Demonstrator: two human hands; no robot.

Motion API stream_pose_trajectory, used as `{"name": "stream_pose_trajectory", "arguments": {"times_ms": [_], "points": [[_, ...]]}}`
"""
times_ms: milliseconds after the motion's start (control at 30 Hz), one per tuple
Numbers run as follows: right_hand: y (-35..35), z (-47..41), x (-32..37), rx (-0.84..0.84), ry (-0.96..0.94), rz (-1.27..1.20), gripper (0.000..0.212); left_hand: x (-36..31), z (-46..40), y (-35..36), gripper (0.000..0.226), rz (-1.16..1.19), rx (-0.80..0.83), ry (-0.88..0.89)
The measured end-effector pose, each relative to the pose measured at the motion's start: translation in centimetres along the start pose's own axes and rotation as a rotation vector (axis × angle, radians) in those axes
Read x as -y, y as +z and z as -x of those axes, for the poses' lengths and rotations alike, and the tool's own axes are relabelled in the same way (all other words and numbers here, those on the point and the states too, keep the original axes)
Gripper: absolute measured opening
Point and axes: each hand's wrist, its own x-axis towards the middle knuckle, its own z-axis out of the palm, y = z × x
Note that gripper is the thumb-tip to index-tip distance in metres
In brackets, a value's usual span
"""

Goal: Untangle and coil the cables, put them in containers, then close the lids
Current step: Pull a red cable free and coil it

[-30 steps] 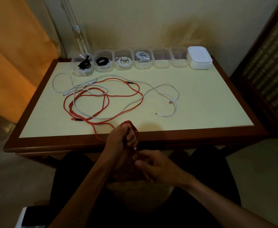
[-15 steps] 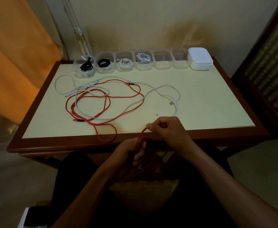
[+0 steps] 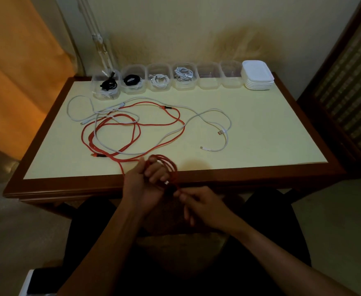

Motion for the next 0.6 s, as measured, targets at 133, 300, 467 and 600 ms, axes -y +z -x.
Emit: {"name": "stream_pose_trajectory", "arguments": {"times_ms": [133,300,467,600], "points": [[0.9,2.0,1.9,0.224,0.015,-0.011,0.023,-1.2,-1.1,-1.4,0.037,-0.272,-0.253,0.12],[0.6,1.1,4.2,0.098,-0.136,0.244,0.022,0.5,-0.9,-0.7,0.036,-0.696,-0.277,0.13],[-0.2,-0.3,4.3,-0.246,-0.379,0.617,0.029,1.3,-0.4,0.2,0.033,-1.377,0.013,-0.049],[-1.3,-0.5,4.1,-0.409,-0.535,0.598,0.038,1.2,0.6,0.2,0.029,-1.332,0.255,-0.26]]}}
